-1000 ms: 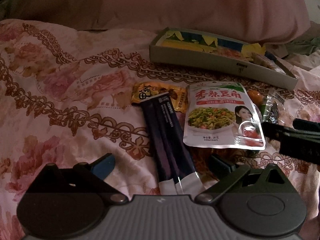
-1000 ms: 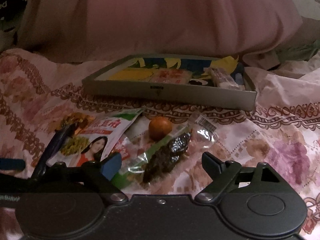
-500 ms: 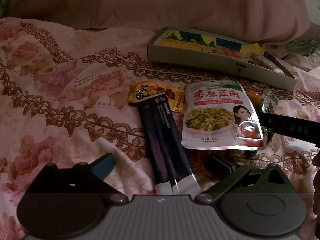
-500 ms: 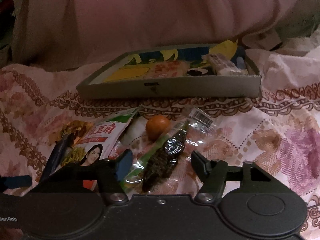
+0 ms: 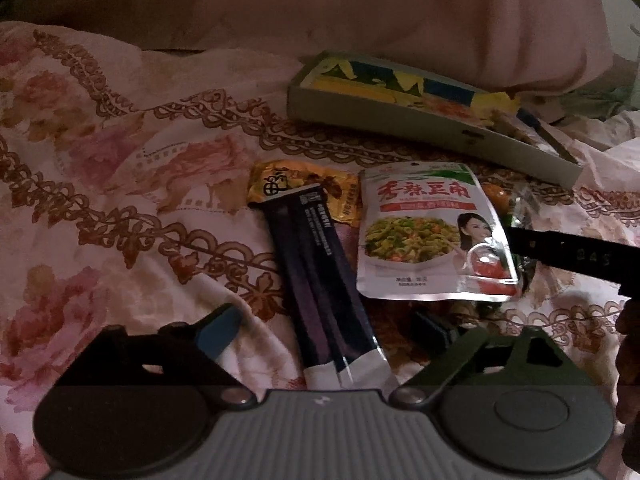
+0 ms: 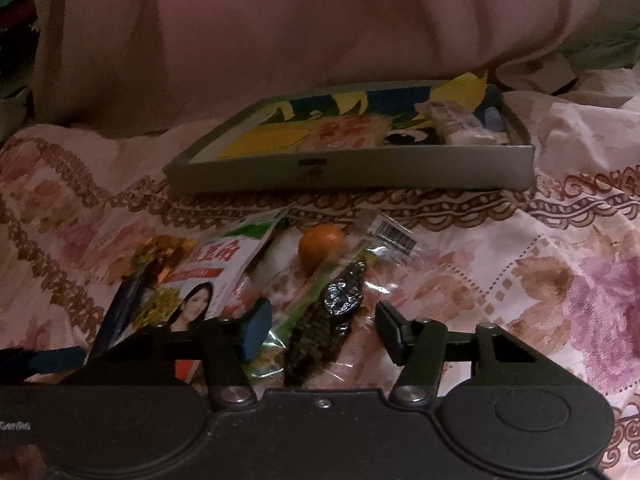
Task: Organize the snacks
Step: 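Lower the right gripper onto the dark wrapped snack and close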
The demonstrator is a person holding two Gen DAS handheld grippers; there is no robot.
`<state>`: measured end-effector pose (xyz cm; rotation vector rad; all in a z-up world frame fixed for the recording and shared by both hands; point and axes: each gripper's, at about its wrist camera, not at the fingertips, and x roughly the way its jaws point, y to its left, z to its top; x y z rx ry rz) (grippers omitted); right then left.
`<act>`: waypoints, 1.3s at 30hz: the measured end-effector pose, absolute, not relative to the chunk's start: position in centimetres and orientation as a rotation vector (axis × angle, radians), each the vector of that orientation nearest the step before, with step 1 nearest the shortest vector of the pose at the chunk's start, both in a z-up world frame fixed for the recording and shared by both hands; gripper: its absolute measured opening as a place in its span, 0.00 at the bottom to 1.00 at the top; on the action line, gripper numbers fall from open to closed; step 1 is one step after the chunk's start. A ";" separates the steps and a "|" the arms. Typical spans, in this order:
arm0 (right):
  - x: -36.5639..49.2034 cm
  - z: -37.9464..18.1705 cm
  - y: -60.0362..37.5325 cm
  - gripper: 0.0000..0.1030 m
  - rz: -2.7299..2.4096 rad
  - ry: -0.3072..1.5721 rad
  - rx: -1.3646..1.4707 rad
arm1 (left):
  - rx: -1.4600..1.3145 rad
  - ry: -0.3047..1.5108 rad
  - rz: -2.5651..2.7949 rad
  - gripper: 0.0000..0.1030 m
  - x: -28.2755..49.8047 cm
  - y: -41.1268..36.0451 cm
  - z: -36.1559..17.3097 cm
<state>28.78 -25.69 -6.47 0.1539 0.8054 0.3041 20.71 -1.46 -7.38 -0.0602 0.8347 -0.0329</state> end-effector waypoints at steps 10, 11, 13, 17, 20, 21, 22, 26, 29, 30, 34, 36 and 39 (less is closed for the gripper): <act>26.3 -5.6 -24.6 0.55 0.389 0.881 0.112 | -0.074 0.844 -0.096 0.50 20.0 -2.4 -6.7; 25.9 -5.5 -24.5 0.54 0.398 0.887 0.104 | -0.071 0.845 -0.095 0.50 19.9 -2.6 -6.6; 25.1 -5.3 -24.3 0.54 0.416 0.901 0.090 | -0.067 0.848 -0.091 0.49 19.7 -2.7 -6.6; 24.3 -5.1 -23.4 0.54 0.441 0.902 0.050 | -0.060 0.856 -0.082 0.49 19.4 -2.8 -6.6; 24.2 -5.1 -23.2 0.56 0.442 0.900 0.035 | -0.058 0.861 -0.067 0.51 19.4 -2.8 -6.5; 24.3 -5.1 -23.2 0.57 0.442 0.904 0.041 | -0.061 0.865 -0.063 0.51 19.4 -2.7 -6.5; 24.3 -5.1 -23.3 0.57 0.441 0.907 0.049 | -0.068 0.866 -0.060 0.51 19.5 -2.6 -6.4; 24.7 -5.3 -23.4 0.60 0.437 0.917 0.056 | -0.102 0.870 -0.043 0.57 20.3 -2.2 -6.5; 24.7 -5.6 -23.0 0.60 0.440 0.920 0.029 | -0.119 0.884 -0.033 0.62 21.1 -2.1 -6.6; 24.6 -5.6 -22.9 0.60 0.442 0.917 0.020 | -0.122 0.887 -0.029 0.63 21.4 -2.0 -6.6; 24.6 -5.6 -22.9 0.50 0.438 0.911 0.002 | -0.122 0.894 -0.020 0.66 21.9 -2.0 -6.8; 24.6 -5.5 -23.0 0.44 0.436 0.911 0.005 | -0.127 0.894 -0.019 0.66 22.0 -1.9 -6.9; 24.6 -5.5 -23.2 0.41 0.430 0.911 0.011 | -0.129 0.891 -0.014 0.65 21.9 -2.0 -6.9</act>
